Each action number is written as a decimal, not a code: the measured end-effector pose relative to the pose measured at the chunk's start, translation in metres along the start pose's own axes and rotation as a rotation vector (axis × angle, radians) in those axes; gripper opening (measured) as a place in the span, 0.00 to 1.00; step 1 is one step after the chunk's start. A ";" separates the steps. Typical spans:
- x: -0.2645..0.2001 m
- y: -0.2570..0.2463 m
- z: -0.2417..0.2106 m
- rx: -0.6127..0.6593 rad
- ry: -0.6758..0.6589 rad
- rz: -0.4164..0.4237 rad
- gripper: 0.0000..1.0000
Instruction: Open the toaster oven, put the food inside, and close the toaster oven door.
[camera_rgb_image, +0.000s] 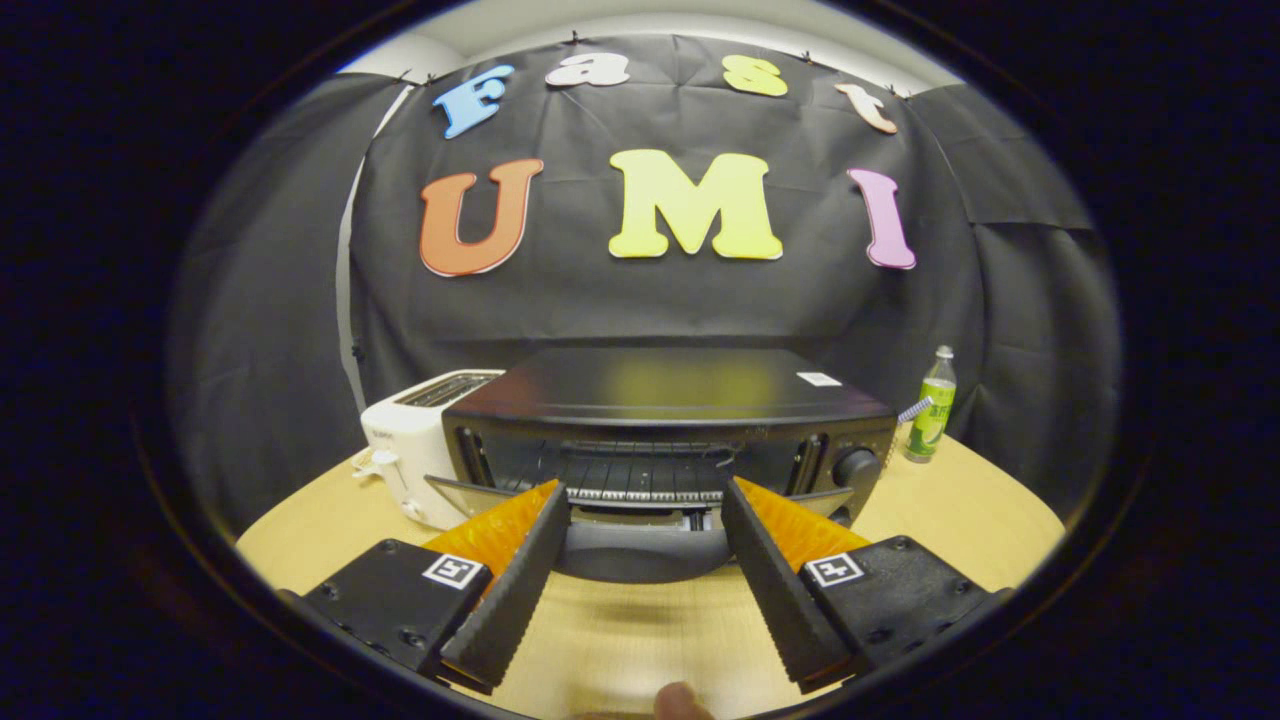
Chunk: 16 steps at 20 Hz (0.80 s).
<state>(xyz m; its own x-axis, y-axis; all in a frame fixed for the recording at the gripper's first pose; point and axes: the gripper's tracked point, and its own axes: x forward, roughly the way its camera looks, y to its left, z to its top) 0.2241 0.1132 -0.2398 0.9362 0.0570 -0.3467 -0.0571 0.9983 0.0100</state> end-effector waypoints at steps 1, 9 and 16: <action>-0.007 0.001 -0.006 -0.006 0.016 0.003 1.00; -0.025 0.001 -0.040 -0.030 0.134 0.019 0.99; -0.045 0.001 -0.084 -0.034 0.261 0.057 0.99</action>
<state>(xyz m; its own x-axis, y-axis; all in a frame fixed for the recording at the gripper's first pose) 0.1525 0.1103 -0.3027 0.8102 0.1040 -0.5769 -0.1227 0.9924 0.0067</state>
